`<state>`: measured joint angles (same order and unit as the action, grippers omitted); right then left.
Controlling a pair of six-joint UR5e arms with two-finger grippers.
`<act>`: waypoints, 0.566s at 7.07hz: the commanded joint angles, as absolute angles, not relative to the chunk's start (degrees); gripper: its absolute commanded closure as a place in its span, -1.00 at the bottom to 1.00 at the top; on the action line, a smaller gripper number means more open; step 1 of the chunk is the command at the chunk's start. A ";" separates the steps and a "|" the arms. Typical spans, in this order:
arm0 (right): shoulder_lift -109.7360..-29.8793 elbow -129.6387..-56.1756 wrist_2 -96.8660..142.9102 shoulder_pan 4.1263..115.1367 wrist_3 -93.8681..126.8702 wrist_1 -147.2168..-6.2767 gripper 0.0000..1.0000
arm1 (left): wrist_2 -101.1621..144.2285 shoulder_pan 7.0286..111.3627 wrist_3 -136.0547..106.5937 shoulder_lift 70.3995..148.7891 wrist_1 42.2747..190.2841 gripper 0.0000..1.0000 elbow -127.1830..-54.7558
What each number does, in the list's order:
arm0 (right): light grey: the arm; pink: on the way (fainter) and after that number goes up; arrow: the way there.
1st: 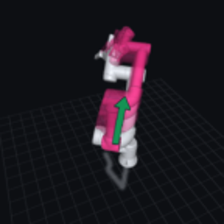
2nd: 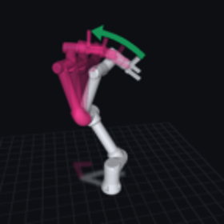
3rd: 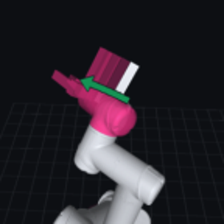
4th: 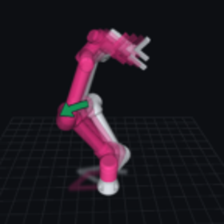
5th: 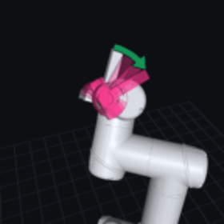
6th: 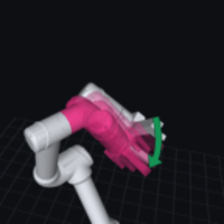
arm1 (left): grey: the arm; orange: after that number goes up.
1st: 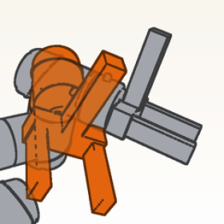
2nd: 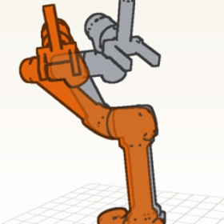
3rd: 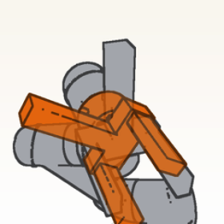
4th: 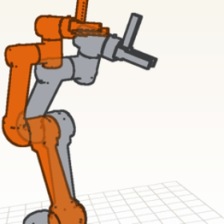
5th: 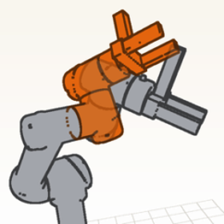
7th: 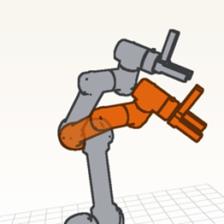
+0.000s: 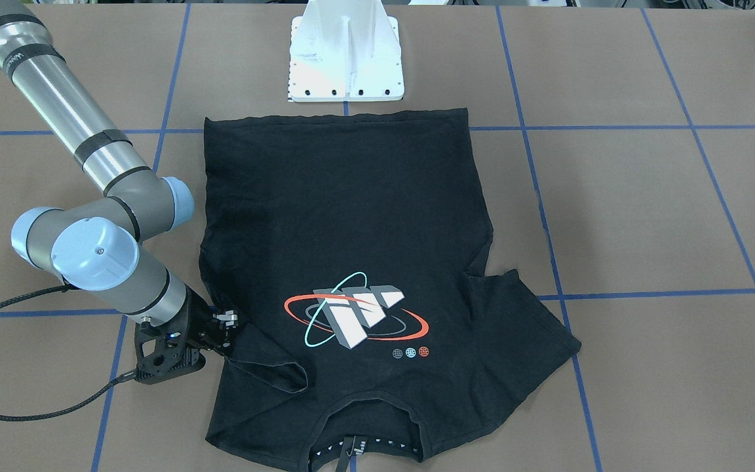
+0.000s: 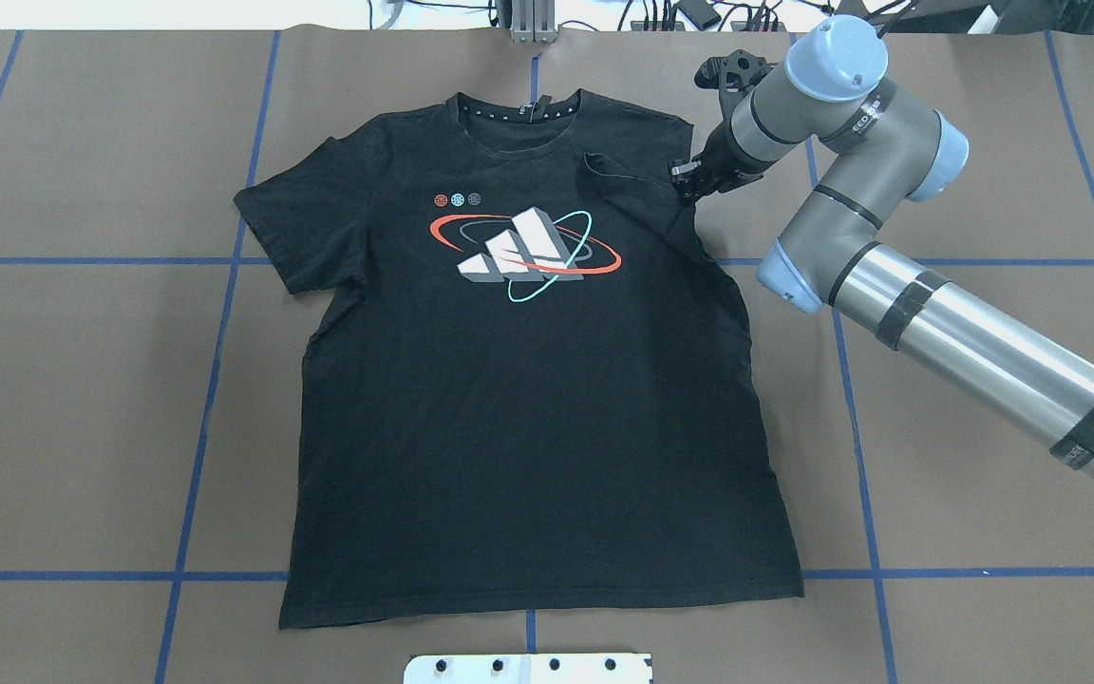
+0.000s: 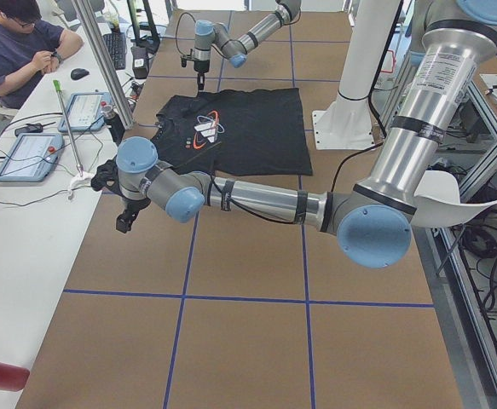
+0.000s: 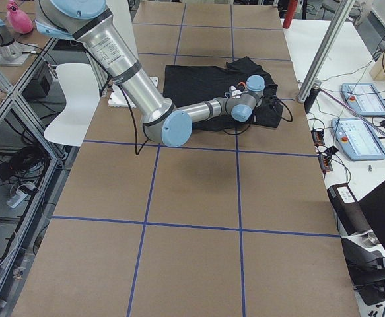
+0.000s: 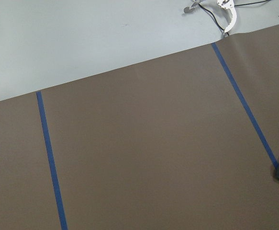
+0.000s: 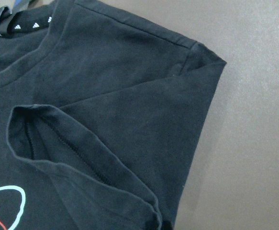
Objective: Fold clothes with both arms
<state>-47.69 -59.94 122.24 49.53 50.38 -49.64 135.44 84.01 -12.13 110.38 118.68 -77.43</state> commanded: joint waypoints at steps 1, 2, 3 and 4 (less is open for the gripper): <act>-47.29 -62.03 125.23 50.01 50.80 -49.57 1.00 | 135.44 84.02 -12.04 110.39 118.74 -1.00 -77.43; -46.85 -63.62 125.50 49.05 51.93 -49.48 1.00 | 135.44 84.02 -12.04 110.30 118.74 -0.99 -77.43; -46.85 -65.02 125.51 47.04 52.03 -49.48 1.00 | 135.44 84.02 -12.04 110.30 118.74 -1.00 -77.43; -46.93 -65.91 125.51 45.37 52.03 -49.40 1.00 | 135.44 84.02 -12.04 110.30 118.74 -0.99 -77.34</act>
<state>-46.94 -64.55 125.39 47.36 51.86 -49.47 135.44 84.02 -12.04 110.31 118.74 -77.42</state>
